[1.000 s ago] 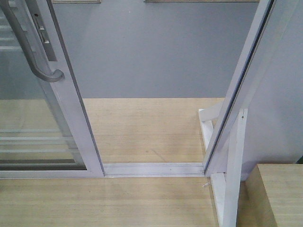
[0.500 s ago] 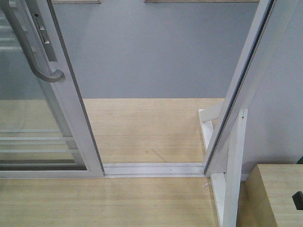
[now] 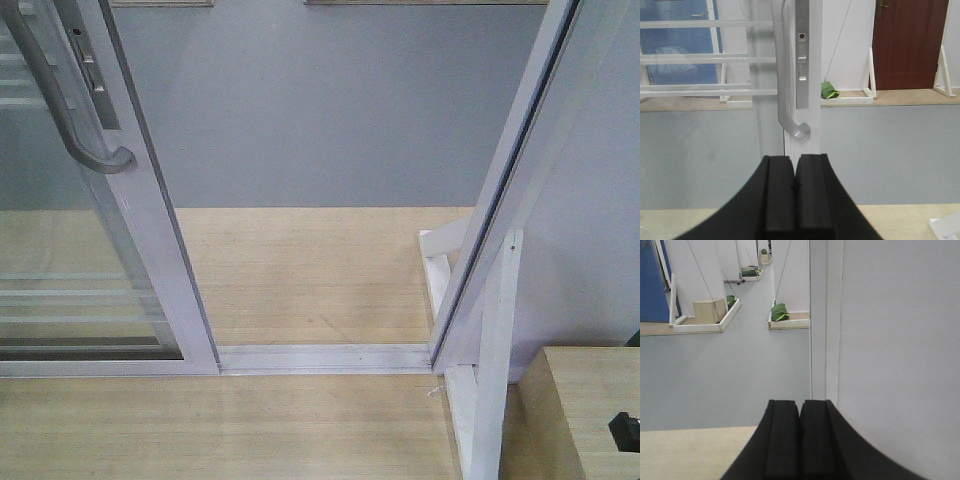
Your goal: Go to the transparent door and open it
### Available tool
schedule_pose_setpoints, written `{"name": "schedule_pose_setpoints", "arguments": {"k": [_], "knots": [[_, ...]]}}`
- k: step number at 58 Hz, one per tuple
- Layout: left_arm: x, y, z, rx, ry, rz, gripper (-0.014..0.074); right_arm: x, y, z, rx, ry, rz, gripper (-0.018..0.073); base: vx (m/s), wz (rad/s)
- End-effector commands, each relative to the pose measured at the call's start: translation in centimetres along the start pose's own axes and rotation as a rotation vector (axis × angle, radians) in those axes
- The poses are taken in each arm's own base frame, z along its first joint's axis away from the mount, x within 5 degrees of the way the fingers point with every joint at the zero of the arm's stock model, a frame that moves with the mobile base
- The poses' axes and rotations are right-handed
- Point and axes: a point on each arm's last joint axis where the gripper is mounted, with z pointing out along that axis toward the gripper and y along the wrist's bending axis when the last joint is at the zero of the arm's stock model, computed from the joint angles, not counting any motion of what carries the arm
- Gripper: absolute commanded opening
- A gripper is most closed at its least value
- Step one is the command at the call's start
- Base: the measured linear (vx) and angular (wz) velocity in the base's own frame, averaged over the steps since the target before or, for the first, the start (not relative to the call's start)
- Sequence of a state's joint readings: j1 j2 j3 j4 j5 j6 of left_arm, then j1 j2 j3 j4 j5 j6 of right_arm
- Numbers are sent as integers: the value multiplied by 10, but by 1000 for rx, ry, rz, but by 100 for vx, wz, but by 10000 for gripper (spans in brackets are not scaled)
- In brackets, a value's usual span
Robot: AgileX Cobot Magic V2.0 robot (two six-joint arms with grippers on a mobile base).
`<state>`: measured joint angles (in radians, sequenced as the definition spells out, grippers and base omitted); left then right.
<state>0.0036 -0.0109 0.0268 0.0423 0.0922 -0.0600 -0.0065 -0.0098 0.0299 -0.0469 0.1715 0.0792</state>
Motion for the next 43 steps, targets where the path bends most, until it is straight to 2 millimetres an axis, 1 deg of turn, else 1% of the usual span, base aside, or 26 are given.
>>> {"name": "schedule_pose_setpoints", "arguments": {"k": [1, 43], "knots": [[3, -1, 0, 10, -61, -9, -6, -3, 0, 0, -5, -80, -6, -8, 0, 0], [3, -1, 0, 10, -61, -9, -6, -3, 0, 0, -5, -80, -6, -8, 0, 0]]}}
